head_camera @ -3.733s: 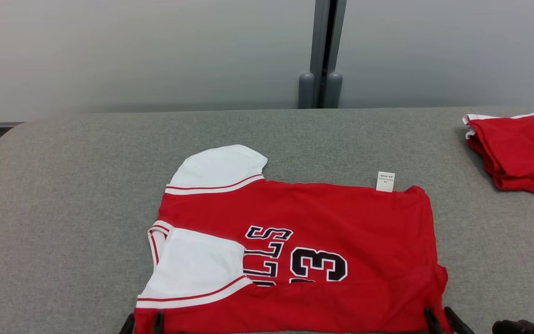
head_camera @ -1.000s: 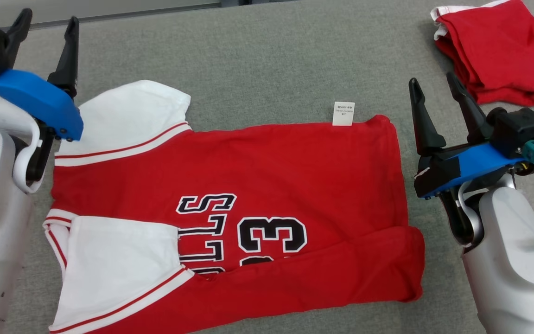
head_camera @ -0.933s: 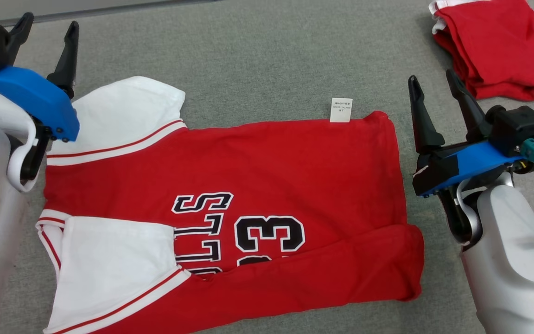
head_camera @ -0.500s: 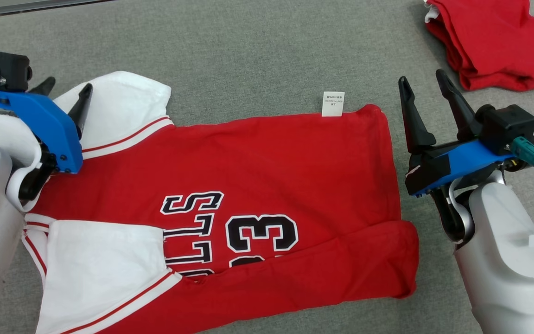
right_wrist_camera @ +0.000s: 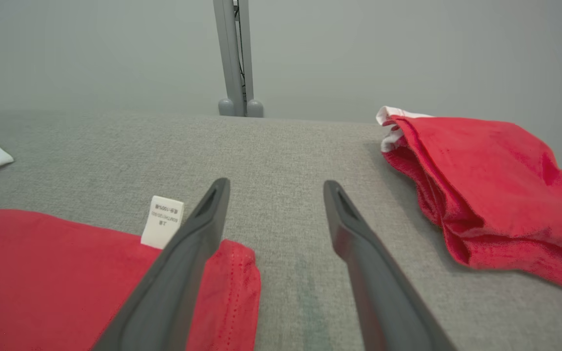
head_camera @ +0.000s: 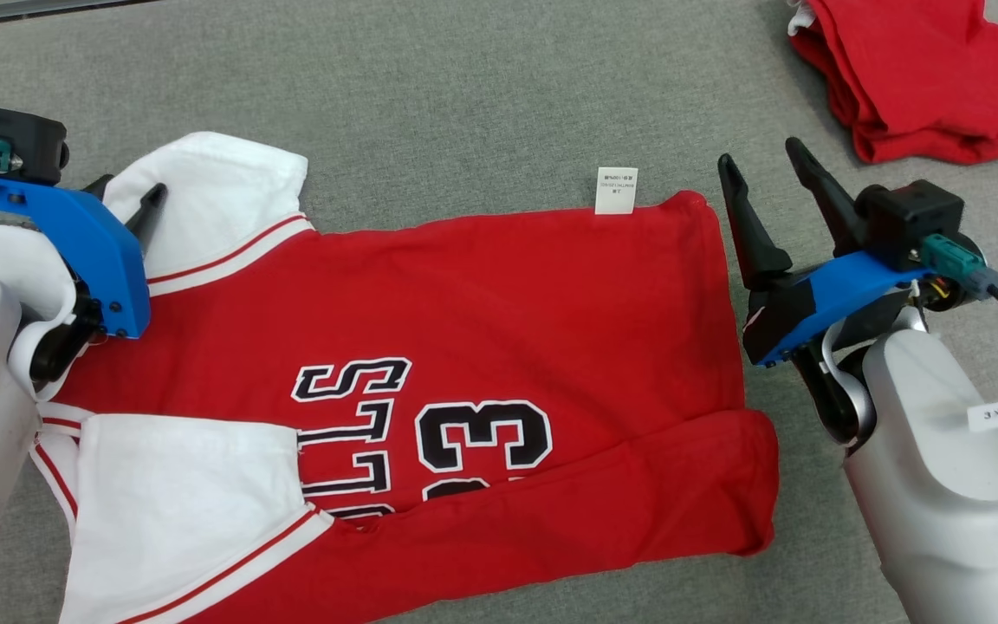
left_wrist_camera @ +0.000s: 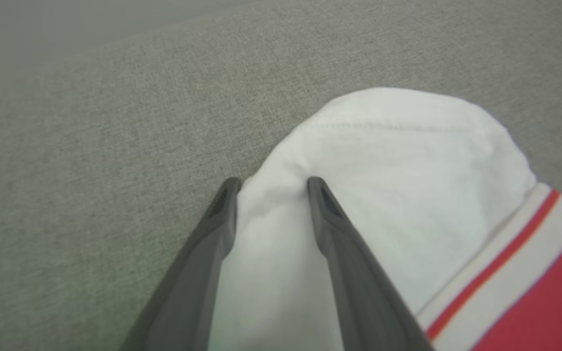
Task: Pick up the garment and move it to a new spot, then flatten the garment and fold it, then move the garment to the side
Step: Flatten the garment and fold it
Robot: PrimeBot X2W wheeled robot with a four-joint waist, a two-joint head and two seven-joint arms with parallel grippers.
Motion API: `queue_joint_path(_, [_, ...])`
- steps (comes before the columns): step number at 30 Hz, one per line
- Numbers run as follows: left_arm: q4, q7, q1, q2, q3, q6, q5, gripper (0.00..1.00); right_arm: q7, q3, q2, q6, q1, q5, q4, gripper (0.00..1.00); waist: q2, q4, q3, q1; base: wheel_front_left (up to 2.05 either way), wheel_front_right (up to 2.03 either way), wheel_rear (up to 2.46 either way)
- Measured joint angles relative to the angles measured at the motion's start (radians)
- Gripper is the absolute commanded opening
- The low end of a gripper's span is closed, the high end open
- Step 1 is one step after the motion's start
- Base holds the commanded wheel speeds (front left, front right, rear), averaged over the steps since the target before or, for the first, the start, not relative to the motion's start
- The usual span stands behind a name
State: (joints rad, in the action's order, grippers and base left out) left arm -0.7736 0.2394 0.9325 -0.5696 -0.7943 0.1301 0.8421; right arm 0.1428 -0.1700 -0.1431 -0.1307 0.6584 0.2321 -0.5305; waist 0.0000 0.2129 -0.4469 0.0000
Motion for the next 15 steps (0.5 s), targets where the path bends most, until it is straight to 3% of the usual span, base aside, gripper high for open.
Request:
queue_joint_path(1, [-0.007,-0.004,0.003,0.002,-0.006,0.000,0.002,0.00,-0.020,-0.013,-0.005,0.000,0.005,0.003,-0.007,1.00,0.0000,0.000,0.002,0.0000,0.00,0.00,0.00])
queue_joint_path(8, [-0.017,-0.058,0.027,0.022,-0.063,0.000,0.018,0.00,-0.156,-0.091,-0.052,0.000,0.014,0.055,-0.049,1.00,0.0000,-0.019,0.015,0.0000,0.00,0.00,0.00])
queue_joint_path(15, [-0.015,-0.103,0.056,0.040,-0.105,0.000,0.030,0.00,-0.210,-0.128,-0.077,0.000,0.024,0.083,-0.090,1.00,0.0000,-0.045,0.014,0.0000,0.00,0.00,0.00])
